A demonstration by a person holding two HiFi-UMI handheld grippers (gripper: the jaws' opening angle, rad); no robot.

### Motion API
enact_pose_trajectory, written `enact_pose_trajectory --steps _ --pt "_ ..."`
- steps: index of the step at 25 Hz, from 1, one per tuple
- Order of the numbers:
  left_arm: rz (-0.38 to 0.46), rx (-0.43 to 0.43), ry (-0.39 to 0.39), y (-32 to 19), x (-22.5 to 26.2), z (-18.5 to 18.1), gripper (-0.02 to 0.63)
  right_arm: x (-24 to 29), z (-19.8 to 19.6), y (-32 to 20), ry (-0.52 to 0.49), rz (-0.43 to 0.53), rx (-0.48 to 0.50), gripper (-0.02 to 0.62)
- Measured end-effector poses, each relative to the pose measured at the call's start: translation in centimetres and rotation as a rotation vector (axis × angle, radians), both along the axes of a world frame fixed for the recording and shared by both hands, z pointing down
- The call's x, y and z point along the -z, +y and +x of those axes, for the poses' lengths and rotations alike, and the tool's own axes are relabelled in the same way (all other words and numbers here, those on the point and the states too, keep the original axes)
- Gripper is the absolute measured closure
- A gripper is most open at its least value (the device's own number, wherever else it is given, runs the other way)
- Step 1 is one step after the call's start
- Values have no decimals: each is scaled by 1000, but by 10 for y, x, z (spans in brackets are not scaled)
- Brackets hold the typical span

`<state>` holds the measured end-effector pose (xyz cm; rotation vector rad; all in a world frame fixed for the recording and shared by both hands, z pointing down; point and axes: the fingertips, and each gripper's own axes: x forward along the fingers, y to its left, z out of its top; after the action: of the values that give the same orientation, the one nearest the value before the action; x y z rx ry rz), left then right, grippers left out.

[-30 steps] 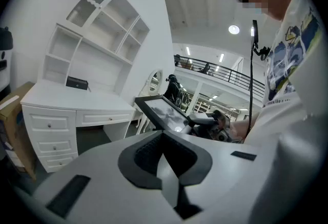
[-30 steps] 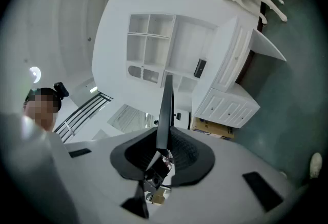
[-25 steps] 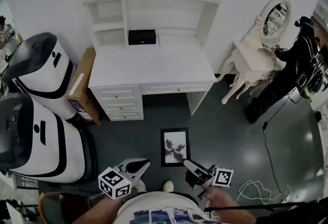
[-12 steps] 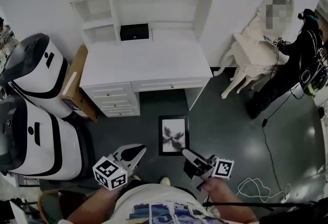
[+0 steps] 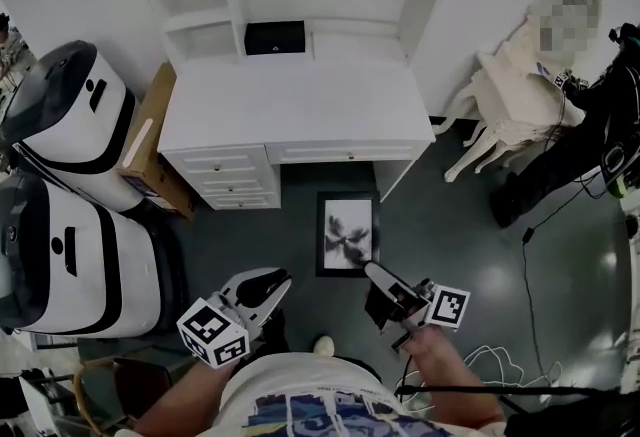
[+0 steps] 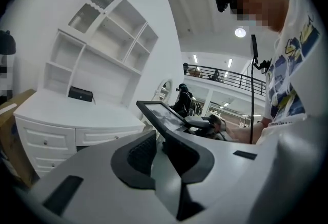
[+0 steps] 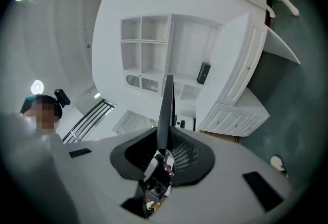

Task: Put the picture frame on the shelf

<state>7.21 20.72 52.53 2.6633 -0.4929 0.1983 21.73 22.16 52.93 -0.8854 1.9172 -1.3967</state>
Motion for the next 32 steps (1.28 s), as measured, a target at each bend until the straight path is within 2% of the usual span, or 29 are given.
enact_pose_trajectory --steps 7,10,13,23,32 --pt "67 -57 -40 -83 -2 -38 563 15 -19 -109 -15 -19 -69 509" --pt "109 -99 -72 -115 0 -62 563 34 -31 -158 -5 0 -89 509" --pt "117 -119 -70 -149 2 -87 563 57 -41 -210 -11 29 -108 509" --pt "160 -56 -24 -229 24 -135 563 131 -71 -365 0 102 -95 509" --pt "186 15 -54 -270 28 -158 563 193 -71 -471 42 177 -56 509"
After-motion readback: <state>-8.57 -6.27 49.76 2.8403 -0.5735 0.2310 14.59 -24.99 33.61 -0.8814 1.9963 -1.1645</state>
